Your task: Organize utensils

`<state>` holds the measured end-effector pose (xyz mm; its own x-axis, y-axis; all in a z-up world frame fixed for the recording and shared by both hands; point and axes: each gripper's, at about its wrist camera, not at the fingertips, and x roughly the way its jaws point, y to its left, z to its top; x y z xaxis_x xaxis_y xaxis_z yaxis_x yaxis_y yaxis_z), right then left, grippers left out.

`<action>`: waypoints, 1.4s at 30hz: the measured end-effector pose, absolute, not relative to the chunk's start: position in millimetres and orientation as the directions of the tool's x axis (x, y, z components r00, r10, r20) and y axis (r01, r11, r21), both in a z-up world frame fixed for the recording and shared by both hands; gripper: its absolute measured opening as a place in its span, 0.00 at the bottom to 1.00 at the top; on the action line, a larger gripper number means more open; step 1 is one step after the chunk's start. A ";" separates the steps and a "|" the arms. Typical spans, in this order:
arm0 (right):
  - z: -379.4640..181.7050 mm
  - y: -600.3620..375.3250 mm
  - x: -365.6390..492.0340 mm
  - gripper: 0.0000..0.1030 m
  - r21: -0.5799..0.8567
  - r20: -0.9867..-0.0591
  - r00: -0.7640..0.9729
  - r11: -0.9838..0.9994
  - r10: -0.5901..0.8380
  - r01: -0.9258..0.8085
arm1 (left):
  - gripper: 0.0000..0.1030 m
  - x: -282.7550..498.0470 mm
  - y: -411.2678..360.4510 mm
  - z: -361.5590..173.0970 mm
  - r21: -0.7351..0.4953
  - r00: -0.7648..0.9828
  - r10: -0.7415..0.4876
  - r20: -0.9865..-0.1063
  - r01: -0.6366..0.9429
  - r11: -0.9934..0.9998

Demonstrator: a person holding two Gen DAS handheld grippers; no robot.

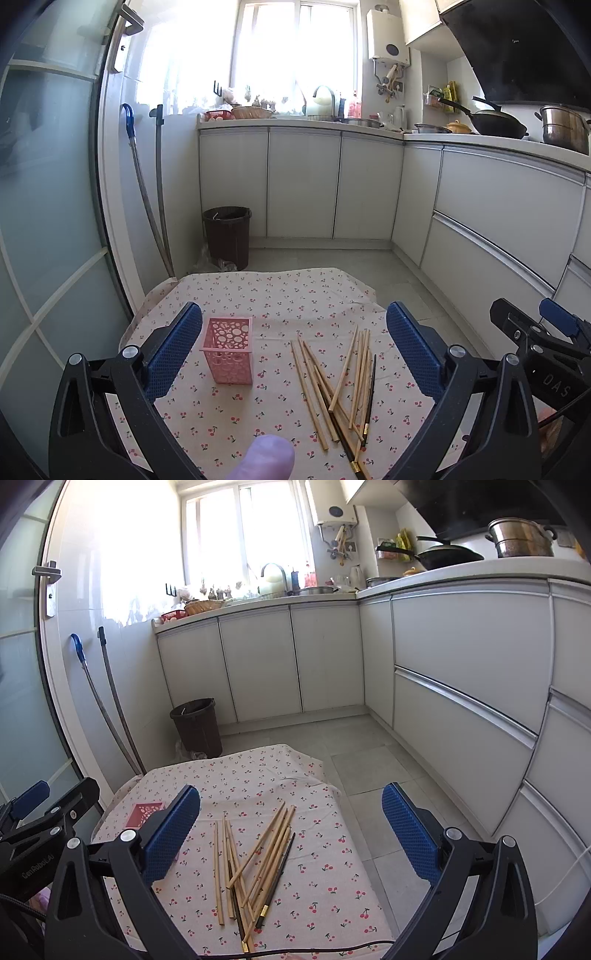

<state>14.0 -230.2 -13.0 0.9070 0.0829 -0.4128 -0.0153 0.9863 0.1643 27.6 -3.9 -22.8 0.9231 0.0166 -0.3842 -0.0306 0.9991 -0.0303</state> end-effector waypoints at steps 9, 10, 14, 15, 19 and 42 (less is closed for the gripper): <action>-14.6 -230.0 14.9 0.93 0.167 -0.421 0.903 0.986 0.082 -0.012 | 0.93 29.6 -7.0 -24.6 -0.027 0.920 0.022 -0.390 -0.035 0.999; -14.5 -229.9 15.3 0.93 0.167 -0.423 0.902 0.986 0.082 -0.012 | 0.93 29.9 -6.8 -25.0 -0.028 0.920 0.022 -0.392 -0.036 0.999; -15.8 -229.8 18.9 0.93 0.178 -0.441 0.893 0.984 0.091 -0.012 | 0.93 39.1 -1.2 -27.4 -0.063 0.898 -0.007 -0.440 -0.023 0.998; -16.6 -230.8 21.5 0.93 0.191 -0.453 0.886 0.981 0.103 -0.016 | 0.93 45.4 2.0 -29.4 -0.084 0.882 -0.020 -0.471 -0.022 0.996; -15.1 -238.6 38.6 0.93 0.298 -0.515 0.839 0.954 0.175 -0.016 | 0.93 92.8 16.0 -55.0 -0.245 0.711 -0.168 -0.683 -0.006 0.970; -116.2 -327.5 169.4 0.93 0.833 -0.551 0.519 0.464 0.654 0.300 | 0.35 281.0 -10.7 -205.9 -0.106 0.183 -0.081 -0.980 -0.136 0.985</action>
